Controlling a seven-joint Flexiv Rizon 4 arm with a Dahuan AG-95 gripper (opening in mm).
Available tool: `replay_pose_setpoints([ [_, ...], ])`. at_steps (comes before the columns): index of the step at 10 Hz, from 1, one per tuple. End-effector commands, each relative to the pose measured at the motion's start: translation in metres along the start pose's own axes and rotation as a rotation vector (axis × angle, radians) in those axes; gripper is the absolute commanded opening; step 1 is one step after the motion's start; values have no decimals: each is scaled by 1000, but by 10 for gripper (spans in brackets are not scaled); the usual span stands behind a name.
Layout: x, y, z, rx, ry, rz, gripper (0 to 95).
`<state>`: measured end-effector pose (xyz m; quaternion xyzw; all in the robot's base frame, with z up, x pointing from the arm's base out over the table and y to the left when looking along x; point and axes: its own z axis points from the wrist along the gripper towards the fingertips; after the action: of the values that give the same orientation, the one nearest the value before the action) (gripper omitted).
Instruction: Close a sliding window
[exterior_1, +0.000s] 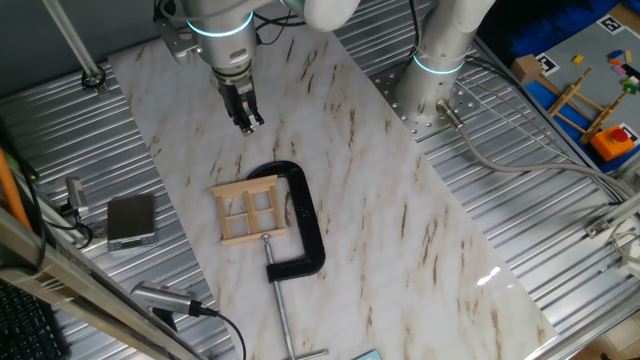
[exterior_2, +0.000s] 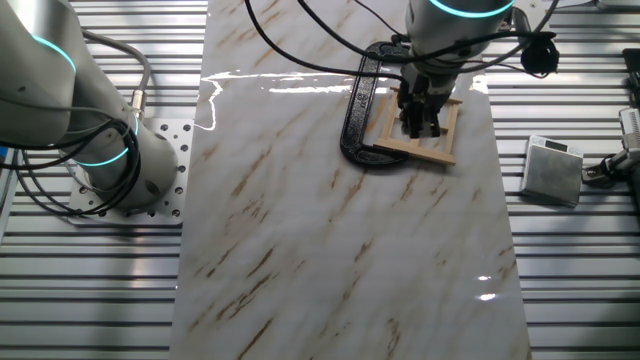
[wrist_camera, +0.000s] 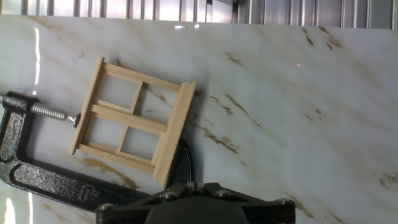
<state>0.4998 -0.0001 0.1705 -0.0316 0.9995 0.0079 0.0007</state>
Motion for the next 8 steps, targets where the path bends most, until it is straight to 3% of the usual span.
replay_pose_setpoints([
  [1,0,0,0,-2,2,-128,0],
  [2,0,0,0,1,9,-97,0],
  [8,0,0,0,-10,20,-164,0],
])
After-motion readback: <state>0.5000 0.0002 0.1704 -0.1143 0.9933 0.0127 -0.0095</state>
